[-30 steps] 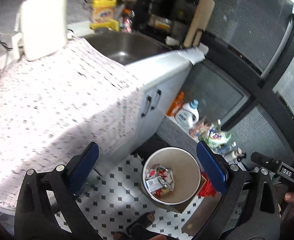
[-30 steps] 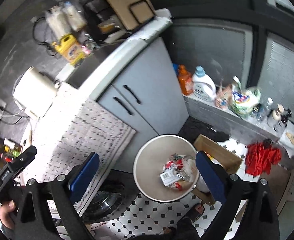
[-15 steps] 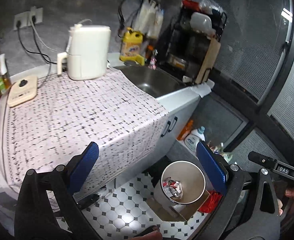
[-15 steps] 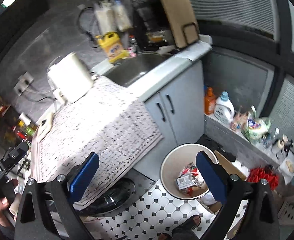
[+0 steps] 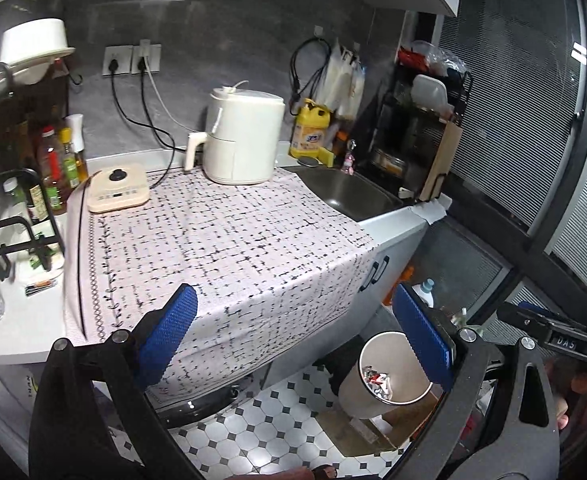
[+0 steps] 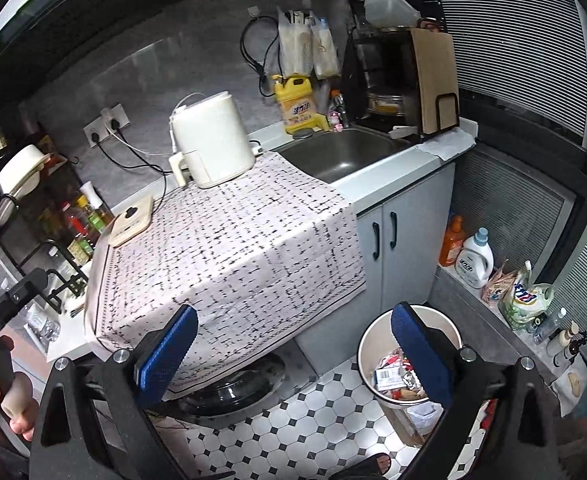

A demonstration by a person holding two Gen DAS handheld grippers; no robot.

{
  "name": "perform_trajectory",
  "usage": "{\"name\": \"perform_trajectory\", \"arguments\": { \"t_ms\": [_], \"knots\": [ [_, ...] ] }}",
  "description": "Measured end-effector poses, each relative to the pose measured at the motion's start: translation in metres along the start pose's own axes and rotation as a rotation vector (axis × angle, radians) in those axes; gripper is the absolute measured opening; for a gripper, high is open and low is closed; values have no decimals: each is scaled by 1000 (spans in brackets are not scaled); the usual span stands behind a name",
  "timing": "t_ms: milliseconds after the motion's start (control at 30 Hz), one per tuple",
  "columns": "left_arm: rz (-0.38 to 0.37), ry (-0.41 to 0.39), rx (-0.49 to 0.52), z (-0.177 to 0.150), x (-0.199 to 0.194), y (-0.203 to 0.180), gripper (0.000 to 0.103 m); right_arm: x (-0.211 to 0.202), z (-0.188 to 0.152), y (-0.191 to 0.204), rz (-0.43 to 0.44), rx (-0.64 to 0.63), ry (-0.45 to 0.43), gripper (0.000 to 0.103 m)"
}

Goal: Collect trash

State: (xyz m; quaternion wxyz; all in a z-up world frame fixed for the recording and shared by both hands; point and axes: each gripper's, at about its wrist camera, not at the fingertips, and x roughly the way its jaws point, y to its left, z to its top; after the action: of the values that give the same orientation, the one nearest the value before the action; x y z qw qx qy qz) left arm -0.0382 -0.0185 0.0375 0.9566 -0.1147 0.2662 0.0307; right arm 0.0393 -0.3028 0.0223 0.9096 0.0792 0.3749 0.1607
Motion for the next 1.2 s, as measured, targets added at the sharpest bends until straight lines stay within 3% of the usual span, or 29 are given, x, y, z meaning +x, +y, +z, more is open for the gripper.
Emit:
{"name": "perform_trajectory", "arguments": {
  "t_ms": [467, 1200],
  "knots": [
    [48, -46, -31, -18, -51, 30, 97, -10, -22, 40, 47, -25, 21, 95],
    [35, -12, -38, -18, -35, 45, 97, 5, -24, 47, 49, -22, 37, 95]
  ]
}}
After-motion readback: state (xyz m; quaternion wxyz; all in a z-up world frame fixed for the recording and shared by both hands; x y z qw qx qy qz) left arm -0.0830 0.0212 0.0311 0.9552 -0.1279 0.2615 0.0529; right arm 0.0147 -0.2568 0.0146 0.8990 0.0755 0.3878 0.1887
